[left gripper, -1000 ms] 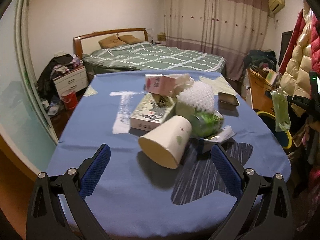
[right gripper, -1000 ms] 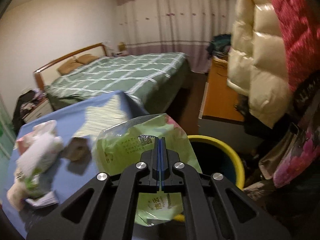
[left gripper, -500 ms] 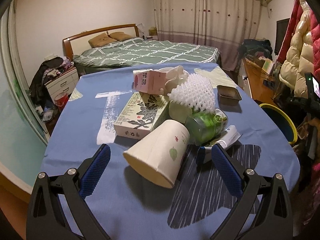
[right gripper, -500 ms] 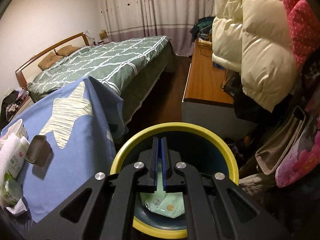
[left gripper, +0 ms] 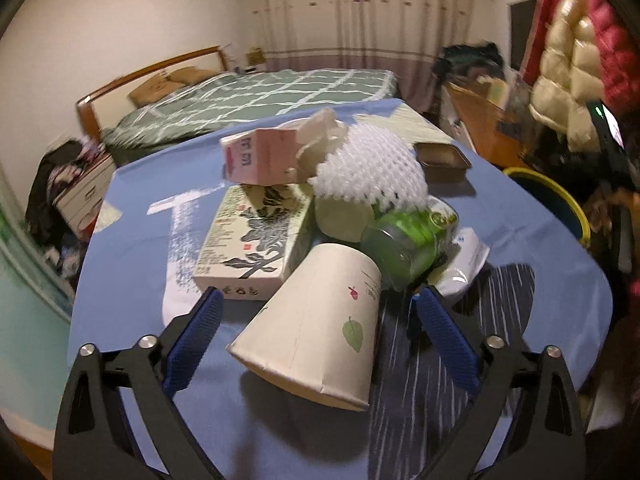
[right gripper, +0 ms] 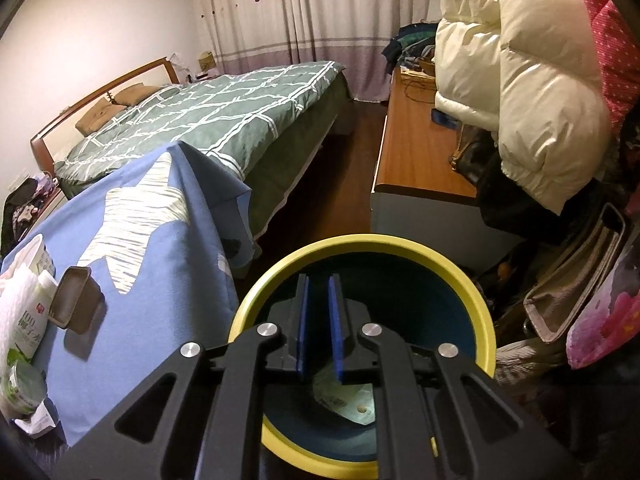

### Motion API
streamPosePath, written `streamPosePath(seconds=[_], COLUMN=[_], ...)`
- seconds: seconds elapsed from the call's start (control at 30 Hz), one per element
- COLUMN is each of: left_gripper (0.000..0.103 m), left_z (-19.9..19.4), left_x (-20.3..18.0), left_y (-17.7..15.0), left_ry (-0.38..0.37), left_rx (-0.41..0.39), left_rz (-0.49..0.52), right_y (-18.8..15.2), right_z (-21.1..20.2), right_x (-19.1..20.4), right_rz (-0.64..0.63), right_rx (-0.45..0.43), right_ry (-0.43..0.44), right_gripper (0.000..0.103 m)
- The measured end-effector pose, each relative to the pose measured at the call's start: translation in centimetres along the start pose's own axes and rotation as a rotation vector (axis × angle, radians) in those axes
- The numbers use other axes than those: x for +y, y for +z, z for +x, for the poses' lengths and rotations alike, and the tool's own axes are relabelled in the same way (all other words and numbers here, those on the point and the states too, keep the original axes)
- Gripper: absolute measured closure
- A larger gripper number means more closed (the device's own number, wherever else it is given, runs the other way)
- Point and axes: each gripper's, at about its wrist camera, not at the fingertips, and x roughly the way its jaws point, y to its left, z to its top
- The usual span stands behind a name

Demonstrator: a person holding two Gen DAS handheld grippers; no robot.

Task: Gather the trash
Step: 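Grasp the white paper cup with the left gripper, then carry the paper cup over the yellow bin and open the left gripper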

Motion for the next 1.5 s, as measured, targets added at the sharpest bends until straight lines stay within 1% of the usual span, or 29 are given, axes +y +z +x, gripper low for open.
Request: streamPosePath(seconds=[0.27, 0.37, 0.4, 0.43, 0.57, 0.7, 0.83, 0.93, 1.13, 1.3, 1.37, 1.5], left_gripper=[0.011, 0.011, 0.013, 0.017, 0.026, 0.032, 0.037, 0.039, 0.039, 0.039, 0.039, 0.039], left_z=[1.0, 1.8, 2.0, 2.3, 2.7, 2.4, 1.8, 1.1, -1.5, -4.1, -4.6, -4.5], left_x=[-0.4, -0.1, 0.0, 0.1, 0.6, 0.7, 0.4, 0.3, 0.2, -0.6, -1.1, -3.4], left_y=[-0.5, -0.7, -0.7, -0.7, -0.9, -1.0, -1.1, -1.1, -0.7, 0.6, 1.2, 2.6], left_ry=[-0.054, -0.064, -0.069, -0.078, -0.120, -0.143, -0.149, -0.142, -0.106, -0.078, -0.086, -0.116], left_rx=[0.029, 0.055, 0.064, 0.074, 0.097, 0.092, 0.091, 0.083, 0.040, 0.002, -0.005, -0.014], left_rz=[0.136, 0.158, 0.160, 0.160, 0.141, 0.150, 0.160, 0.150, 0.125, 0.090, 0.072, 0.052], right_y=[-0.1, -0.3, -0.3, -0.3, -0.5, -0.6, -0.7, -1.1, -1.7, -1.8, -1.9, -2.1], right_z=[-0.1, -0.1, -0.2, -0.2, -0.2, -0.2, -0.5, -1.0, -2.2, -3.1, -3.4, -4.0], right_x=[0.5, 0.7, 0.8, 0.8, 0.9, 0.8, 0.8, 0.8, 0.5, 0.0, -0.3, -1.1], right_rz=[-0.004, -0.005, -0.006, -0.007, -0.010, -0.008, -0.007, -0.006, 0.002, 0.011, 0.014, 0.021], right_rx=[0.013, 0.016, 0.016, 0.016, 0.023, 0.028, 0.028, 0.029, 0.017, 0.002, -0.003, -0.012], right_ry=[0.018, 0.021, 0.022, 0.024, 0.027, 0.033, 0.049, 0.064, 0.088, 0.102, 0.108, 0.115], right_gripper=[0.092, 0.092, 0.092, 0.091, 0.091, 0.091, 0.091, 0.091, 0.091, 0.091, 0.091, 0.091])
